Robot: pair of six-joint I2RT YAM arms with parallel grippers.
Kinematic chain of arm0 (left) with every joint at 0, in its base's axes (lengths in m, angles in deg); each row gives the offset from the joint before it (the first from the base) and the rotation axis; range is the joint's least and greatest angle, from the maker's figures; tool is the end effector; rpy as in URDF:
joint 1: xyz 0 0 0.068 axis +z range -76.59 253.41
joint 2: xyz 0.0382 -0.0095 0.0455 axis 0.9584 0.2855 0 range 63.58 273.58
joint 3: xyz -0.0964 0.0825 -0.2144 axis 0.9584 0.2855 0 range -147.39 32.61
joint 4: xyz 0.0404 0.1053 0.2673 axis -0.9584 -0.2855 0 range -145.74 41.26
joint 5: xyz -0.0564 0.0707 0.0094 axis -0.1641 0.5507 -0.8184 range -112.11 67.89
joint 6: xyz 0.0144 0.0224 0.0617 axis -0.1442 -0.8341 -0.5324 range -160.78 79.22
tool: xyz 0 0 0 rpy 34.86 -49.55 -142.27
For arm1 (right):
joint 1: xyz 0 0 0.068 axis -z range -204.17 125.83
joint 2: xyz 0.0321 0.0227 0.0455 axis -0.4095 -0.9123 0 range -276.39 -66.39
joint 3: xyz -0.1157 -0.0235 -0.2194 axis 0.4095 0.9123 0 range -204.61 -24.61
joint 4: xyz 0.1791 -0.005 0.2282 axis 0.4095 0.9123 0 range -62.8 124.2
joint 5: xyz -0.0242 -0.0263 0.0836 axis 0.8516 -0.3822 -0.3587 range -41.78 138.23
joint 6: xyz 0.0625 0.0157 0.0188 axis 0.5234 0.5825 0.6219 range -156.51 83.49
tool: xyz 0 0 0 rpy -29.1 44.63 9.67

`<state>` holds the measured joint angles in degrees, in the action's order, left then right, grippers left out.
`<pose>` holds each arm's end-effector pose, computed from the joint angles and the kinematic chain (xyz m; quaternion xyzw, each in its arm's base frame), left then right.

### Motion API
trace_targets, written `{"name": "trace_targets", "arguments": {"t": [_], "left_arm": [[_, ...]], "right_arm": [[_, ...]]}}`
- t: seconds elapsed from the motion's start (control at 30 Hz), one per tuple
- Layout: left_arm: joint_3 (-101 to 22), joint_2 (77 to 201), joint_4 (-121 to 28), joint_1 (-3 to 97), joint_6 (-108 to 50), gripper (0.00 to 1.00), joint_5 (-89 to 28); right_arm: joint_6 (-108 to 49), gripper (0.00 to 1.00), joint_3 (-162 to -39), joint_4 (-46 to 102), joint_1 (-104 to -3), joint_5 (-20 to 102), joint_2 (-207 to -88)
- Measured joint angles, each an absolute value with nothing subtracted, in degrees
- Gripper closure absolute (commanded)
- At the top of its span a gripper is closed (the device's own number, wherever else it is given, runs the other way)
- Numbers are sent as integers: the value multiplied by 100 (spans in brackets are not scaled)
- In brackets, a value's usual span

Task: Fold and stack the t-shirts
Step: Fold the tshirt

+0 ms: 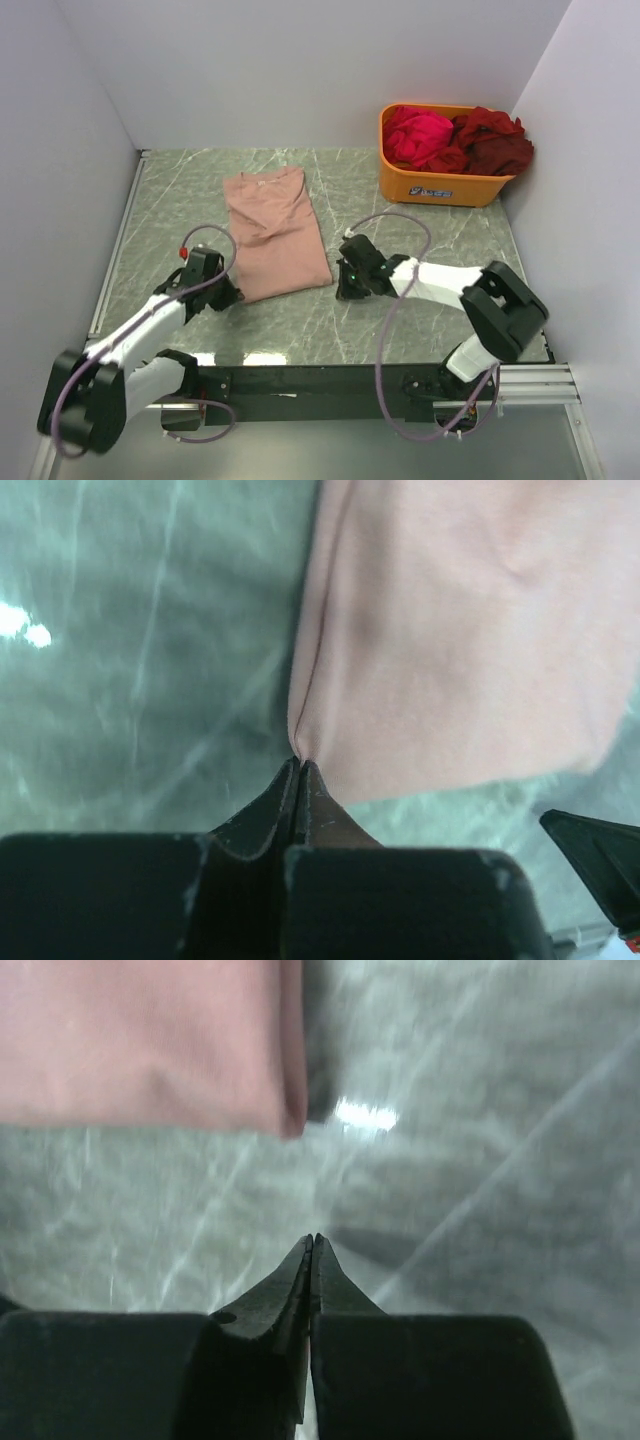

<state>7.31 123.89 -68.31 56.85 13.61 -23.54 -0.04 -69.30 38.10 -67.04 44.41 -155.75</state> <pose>0.2253 -0.0684 0.1087 -0.3051 0.9023 -0.1863 0.2408 0.2376 0.2253 0.0969 -0.0631 0.9526 0.2133 0.2073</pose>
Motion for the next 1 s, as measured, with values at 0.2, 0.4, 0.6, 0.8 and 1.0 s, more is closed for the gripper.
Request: {"name": "trace_targets", "arguments": {"t": [0.2,0.4,0.6,0.8,1.0], "left_arm": [[1094,11266,-7364,5515,1726,99,-2310],[1101,11215,-7635,5515,1888,99,-2109],[1096,11264,-7712,5515,1910,99,-2039],[1085,11213,-7854,5515,2002,99,-2030],[994,10864,-8247,5489,2100,99,-2098]], "right_arm": [[3,85,-6657,3759,-6829,4402,-15024],[-190,66,-7273,3755,-6829,4450,-15597],[-317,65,-7618,3711,-6829,4249,-16126],[-325,100,-7546,3683,-6829,3925,-16272],[-244,100,-6943,3565,-6901,3687,-15628]]}}
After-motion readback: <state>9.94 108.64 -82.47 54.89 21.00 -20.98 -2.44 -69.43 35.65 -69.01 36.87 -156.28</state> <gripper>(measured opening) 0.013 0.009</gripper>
